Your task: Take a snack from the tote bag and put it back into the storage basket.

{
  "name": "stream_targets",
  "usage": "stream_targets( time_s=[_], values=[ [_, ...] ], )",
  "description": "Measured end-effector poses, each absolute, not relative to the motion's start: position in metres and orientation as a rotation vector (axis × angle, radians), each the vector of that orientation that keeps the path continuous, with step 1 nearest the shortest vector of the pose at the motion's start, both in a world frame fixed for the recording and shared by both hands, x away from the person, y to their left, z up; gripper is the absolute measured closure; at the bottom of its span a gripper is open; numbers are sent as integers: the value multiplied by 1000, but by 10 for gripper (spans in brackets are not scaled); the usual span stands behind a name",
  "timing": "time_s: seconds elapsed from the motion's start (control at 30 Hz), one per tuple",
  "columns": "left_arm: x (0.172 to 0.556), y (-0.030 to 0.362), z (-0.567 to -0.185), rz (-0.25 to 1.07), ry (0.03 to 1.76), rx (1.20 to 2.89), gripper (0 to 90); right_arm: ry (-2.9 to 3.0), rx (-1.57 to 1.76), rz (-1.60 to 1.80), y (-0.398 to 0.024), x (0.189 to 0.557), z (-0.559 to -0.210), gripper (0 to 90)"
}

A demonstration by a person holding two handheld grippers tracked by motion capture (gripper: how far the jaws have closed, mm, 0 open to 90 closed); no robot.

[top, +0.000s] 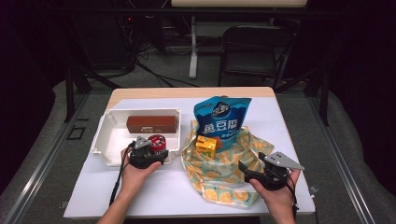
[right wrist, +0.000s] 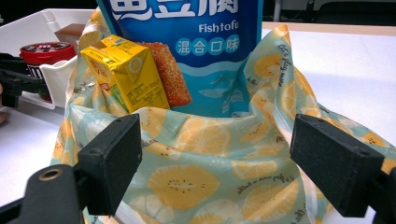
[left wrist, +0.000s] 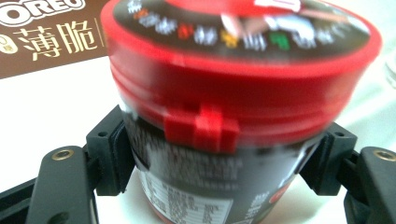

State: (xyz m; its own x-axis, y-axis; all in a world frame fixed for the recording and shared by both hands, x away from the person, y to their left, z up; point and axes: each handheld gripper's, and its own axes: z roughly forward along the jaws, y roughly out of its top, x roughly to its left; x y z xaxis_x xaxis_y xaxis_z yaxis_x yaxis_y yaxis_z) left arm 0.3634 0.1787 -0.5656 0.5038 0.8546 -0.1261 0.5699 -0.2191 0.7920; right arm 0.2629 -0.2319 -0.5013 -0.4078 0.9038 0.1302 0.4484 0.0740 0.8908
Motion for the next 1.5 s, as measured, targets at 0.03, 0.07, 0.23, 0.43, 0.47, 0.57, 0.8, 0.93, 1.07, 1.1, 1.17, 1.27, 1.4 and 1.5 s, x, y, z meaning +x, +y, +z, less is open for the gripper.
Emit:
stream_targets(
  time_s=[0.03, 0.07, 0.23, 0.43, 0.47, 0.57, 0.8, 0.93, 1.07, 1.1, 1.17, 1.27, 1.4, 1.5],
  values=[
    [361, 179, -565, 452, 1160, 1903, 227, 1897, 1334, 1298, -232, 263, -501, 166],
    [358, 179, -563, 477, 1157, 1890, 179, 1894, 1335, 1298, -231, 263, -502, 165],
    [337, 194, -542, 496, 1127, 1830, 125, 1898, 1327, 1300, -230, 262, -501, 164],
    [310, 214, -530, 509, 1166, 1744, 407, 1897, 1326, 1299, -231, 262, -501, 163],
    [308, 215, -529, 511, 1153, 1735, 534, 1898, 1325, 1296, -230, 262, -500, 163],
    [307, 217, -529, 479, 1132, 1727, 830, 1903, 1319, 1293, -229, 262, -501, 163],
    [318, 209, -539, 466, 1195, 1754, 900, 1904, 1319, 1295, -230, 263, -501, 163],
    [328, 206, -541, 467, 1234, 1744, 900, 1892, 1329, 1301, -231, 263, -502, 163],
    [341, 205, -542, 461, 1259, 1739, 900, 1896, 1327, 1299, -232, 264, -502, 164],
    [344, 204, -542, 457, 1268, 1731, 900, 1895, 1329, 1296, -232, 264, -502, 164],
    [350, 203, -542, 455, 1285, 1718, 900, 1896, 1328, 1295, -232, 264, -502, 164],
    [359, 198, -542, 445, 1296, 1708, 900, 1893, 1330, 1292, -232, 264, -502, 164],
    [369, 191, -541, 429, 1315, 1693, 900, 1894, 1331, 1291, -233, 264, -502, 165],
    [375, 187, -540, 423, 1329, 1678, 900, 1895, 1330, 1294, -233, 264, -503, 165]
  ],
)
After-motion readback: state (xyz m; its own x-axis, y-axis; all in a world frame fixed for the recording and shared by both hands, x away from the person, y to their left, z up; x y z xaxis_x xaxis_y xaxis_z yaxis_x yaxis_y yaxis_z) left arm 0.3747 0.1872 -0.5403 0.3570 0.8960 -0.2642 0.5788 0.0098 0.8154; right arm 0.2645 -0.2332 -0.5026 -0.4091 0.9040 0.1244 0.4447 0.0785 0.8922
